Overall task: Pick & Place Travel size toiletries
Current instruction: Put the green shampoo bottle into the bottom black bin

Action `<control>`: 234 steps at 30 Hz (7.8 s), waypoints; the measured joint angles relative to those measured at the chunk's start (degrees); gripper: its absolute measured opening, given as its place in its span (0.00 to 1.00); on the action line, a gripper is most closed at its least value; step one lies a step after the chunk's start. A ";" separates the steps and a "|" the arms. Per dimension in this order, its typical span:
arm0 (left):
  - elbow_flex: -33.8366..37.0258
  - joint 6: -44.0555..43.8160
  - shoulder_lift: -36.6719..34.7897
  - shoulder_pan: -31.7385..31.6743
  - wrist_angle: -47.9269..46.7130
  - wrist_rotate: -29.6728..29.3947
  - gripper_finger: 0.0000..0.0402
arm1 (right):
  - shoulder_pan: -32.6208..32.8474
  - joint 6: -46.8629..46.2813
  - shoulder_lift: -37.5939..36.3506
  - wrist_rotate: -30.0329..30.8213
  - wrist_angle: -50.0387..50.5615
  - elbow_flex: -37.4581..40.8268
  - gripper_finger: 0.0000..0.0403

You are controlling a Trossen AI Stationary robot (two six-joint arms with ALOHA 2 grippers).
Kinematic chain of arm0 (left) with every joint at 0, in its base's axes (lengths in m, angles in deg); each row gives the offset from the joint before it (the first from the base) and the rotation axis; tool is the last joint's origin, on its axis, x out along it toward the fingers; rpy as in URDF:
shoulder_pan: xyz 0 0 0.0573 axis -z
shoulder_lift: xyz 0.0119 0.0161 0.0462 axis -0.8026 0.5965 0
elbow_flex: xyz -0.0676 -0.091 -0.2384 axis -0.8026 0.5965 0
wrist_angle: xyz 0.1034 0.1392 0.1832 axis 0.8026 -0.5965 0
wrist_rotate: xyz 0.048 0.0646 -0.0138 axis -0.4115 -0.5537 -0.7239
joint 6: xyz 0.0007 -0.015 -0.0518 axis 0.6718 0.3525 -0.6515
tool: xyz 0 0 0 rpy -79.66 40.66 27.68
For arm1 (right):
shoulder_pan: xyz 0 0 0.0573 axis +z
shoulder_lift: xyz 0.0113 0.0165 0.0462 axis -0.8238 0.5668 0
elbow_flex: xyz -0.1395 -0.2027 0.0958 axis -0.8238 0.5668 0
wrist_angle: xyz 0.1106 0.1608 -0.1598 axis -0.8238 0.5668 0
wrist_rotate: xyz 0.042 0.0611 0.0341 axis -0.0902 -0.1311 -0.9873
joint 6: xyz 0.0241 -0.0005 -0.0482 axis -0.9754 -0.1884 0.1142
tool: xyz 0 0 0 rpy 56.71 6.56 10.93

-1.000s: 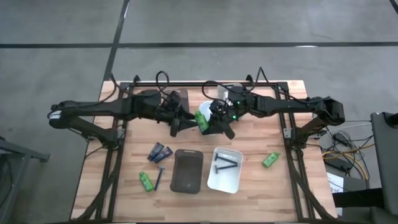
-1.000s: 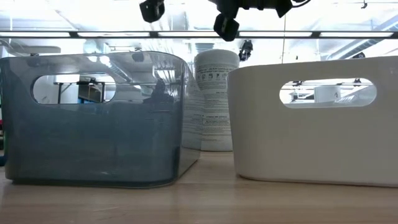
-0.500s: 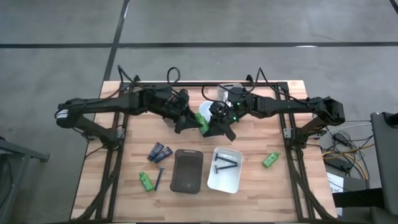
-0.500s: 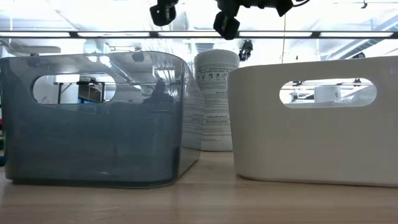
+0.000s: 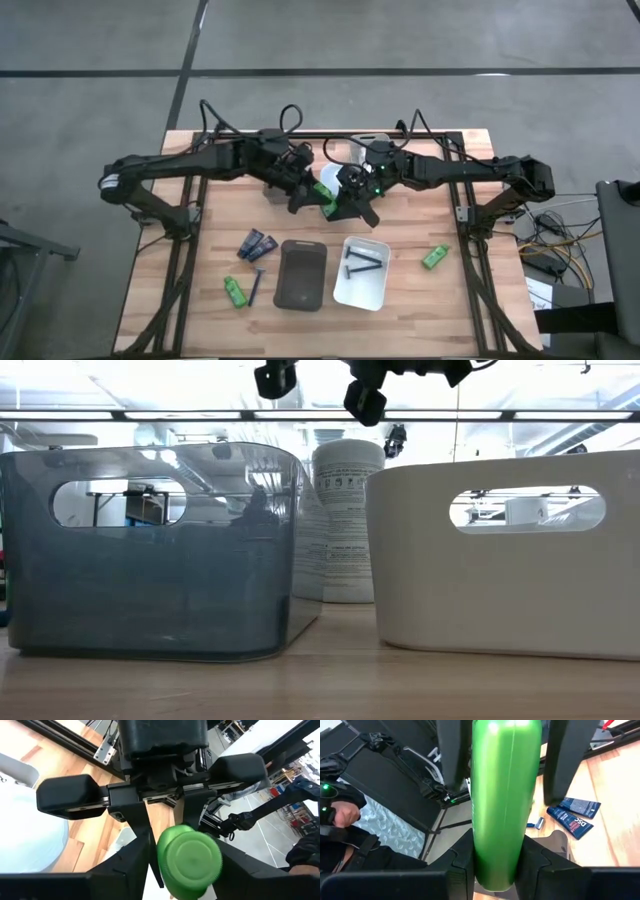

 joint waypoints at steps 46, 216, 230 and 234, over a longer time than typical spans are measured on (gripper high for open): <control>0.50 26.91 -2.12 14.80 -13.82 -8.97 0.27 | -1.81 0.23 -18.33 7.81 10.28 9.16 0.69; 65.44 -10.47 -36.47 26.38 58.33 -37.61 0.55 | 17.43 -63.71 -34.64 20.75 66.11 20.55 0.60; 65.30 -1.17 -40.35 23.07 50.22 -22.27 0.54 | 34.27 -106.11 -31.91 33.35 65.72 29.83 0.68; 65.09 4.63 -41.28 22.36 49.20 -22.23 0.54 | 34.27 -106.38 -28.88 33.02 65.52 30.70 0.70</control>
